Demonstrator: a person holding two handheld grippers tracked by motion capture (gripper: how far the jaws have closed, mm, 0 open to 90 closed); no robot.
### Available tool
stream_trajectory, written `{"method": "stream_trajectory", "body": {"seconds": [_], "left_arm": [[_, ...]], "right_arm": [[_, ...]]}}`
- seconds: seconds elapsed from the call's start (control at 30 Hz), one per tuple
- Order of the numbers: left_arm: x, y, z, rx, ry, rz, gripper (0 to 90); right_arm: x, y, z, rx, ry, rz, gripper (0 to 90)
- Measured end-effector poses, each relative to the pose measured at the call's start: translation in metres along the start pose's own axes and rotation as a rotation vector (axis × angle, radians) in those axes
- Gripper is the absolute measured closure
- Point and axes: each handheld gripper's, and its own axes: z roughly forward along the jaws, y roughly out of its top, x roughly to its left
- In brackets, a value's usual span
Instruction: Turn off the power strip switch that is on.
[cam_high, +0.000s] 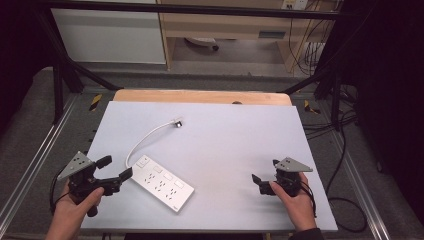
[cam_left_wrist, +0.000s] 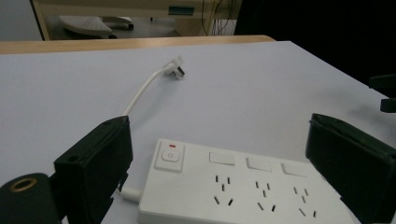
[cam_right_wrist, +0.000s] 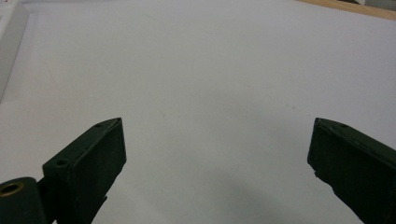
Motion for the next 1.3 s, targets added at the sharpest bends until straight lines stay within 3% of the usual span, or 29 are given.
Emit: {"method": "stream_trajectory", "body": {"seconds": [0.23, 0.8, 0.97, 1.3], "left_arm": [[0.000, 0.011, 0.002, 0.022, -0.012, 0.020, 7.2], [-0.006, 0.033, 0.026, 0.059, -0.014, 0.021, 8.0], [-0.006, 0.038, 0.031, 0.031, 0.008, 0.022, 9.4], [-0.017, 0.050, 0.041, 0.002, -0.028, 0.031, 10.2]], "right_arm": [[0.000, -0.001, 0.000, 0.001, 0.000, 0.000, 4.9], [-0.003, -0.002, -0.003, -0.007, -0.004, 0.007, 4.8], [-0.003, -0.001, -0.005, -0.021, -0.006, 0.019, 4.6], [-0.006, -0.002, -0.008, -0.023, -0.012, 0.025, 4.0]]}}
